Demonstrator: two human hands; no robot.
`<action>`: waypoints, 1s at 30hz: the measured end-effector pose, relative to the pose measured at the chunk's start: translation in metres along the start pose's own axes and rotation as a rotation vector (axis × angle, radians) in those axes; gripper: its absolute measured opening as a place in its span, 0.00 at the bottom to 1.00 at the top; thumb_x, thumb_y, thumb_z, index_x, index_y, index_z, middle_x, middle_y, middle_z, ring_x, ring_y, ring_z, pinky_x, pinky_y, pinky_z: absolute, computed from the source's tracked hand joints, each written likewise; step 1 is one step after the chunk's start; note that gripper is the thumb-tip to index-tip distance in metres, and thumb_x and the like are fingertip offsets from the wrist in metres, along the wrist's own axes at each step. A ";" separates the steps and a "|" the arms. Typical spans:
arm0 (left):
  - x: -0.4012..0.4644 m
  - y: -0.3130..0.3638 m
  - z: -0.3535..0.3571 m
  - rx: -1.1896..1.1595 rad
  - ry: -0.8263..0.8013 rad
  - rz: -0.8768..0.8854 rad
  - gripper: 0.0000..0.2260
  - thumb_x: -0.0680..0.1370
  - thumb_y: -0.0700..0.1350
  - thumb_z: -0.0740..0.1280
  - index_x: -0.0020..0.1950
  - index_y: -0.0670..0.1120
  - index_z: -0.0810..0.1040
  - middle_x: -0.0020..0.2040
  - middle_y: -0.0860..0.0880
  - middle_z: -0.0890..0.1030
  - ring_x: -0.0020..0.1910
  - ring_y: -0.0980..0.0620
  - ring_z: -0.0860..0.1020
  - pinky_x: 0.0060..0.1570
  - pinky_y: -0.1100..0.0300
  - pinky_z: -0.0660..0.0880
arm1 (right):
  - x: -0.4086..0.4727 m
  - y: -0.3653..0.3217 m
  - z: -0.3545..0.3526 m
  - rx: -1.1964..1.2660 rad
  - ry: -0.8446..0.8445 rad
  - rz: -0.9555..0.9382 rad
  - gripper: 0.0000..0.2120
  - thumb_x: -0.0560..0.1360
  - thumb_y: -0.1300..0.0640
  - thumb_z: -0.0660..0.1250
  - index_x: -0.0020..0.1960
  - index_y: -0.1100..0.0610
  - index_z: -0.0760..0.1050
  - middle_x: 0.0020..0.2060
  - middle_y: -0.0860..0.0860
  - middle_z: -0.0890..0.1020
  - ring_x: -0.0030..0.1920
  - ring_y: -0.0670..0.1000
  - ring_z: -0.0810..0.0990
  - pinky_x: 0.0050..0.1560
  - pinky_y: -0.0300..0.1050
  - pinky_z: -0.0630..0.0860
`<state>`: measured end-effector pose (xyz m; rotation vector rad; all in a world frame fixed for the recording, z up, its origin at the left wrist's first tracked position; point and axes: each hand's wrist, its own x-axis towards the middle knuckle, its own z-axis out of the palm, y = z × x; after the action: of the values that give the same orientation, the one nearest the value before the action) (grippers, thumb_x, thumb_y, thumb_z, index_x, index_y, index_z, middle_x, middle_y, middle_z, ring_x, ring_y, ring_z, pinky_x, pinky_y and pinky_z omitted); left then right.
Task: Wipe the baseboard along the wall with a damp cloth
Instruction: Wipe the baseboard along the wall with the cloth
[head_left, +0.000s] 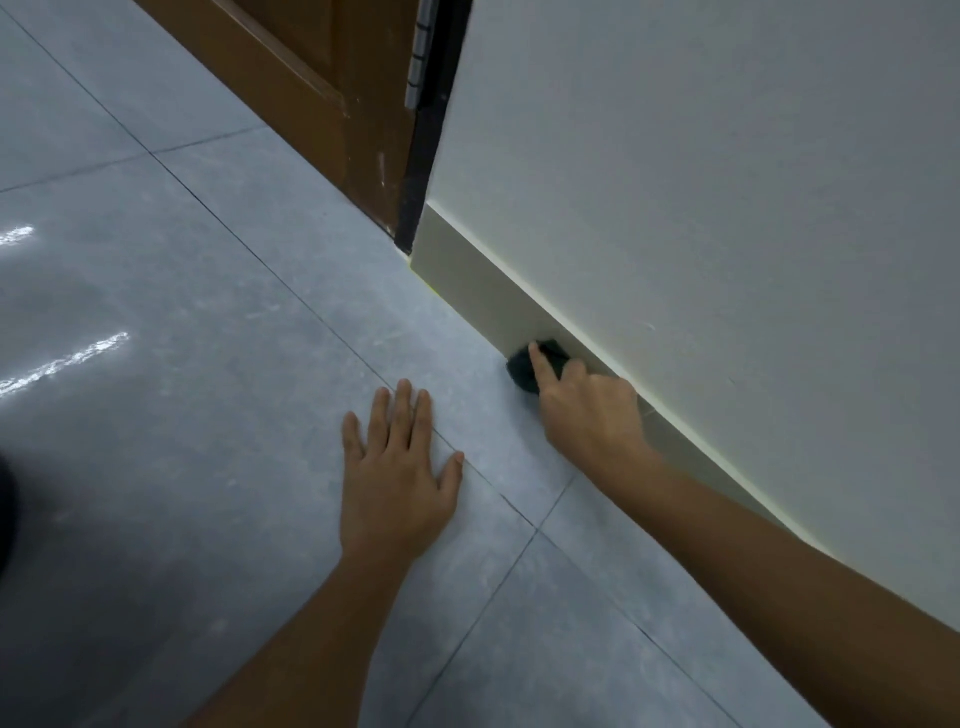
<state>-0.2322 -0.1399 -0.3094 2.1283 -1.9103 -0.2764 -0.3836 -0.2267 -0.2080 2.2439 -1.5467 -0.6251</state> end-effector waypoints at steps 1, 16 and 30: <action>0.000 0.000 0.000 -0.001 0.003 0.002 0.32 0.77 0.60 0.49 0.76 0.43 0.56 0.77 0.43 0.56 0.76 0.43 0.54 0.72 0.41 0.49 | 0.006 -0.002 -0.006 0.012 0.032 0.023 0.30 0.79 0.61 0.53 0.79 0.54 0.46 0.51 0.58 0.76 0.29 0.52 0.67 0.23 0.41 0.55; 0.000 0.003 0.000 0.028 -0.015 0.009 0.33 0.77 0.61 0.47 0.77 0.44 0.53 0.77 0.43 0.54 0.76 0.43 0.51 0.72 0.41 0.47 | -0.030 0.007 0.025 0.106 -0.059 0.120 0.30 0.80 0.60 0.52 0.79 0.52 0.44 0.48 0.56 0.76 0.24 0.49 0.60 0.23 0.40 0.57; 0.000 0.000 0.000 0.016 -0.009 0.008 0.33 0.76 0.62 0.47 0.77 0.46 0.51 0.78 0.44 0.52 0.76 0.44 0.49 0.72 0.42 0.45 | -0.034 0.003 0.045 0.167 -0.101 0.119 0.30 0.80 0.59 0.52 0.79 0.51 0.43 0.53 0.57 0.76 0.27 0.51 0.66 0.25 0.41 0.63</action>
<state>-0.2321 -0.1400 -0.3089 2.1326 -1.9322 -0.2702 -0.4205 -0.1975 -0.2386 2.2483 -1.8291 -0.6037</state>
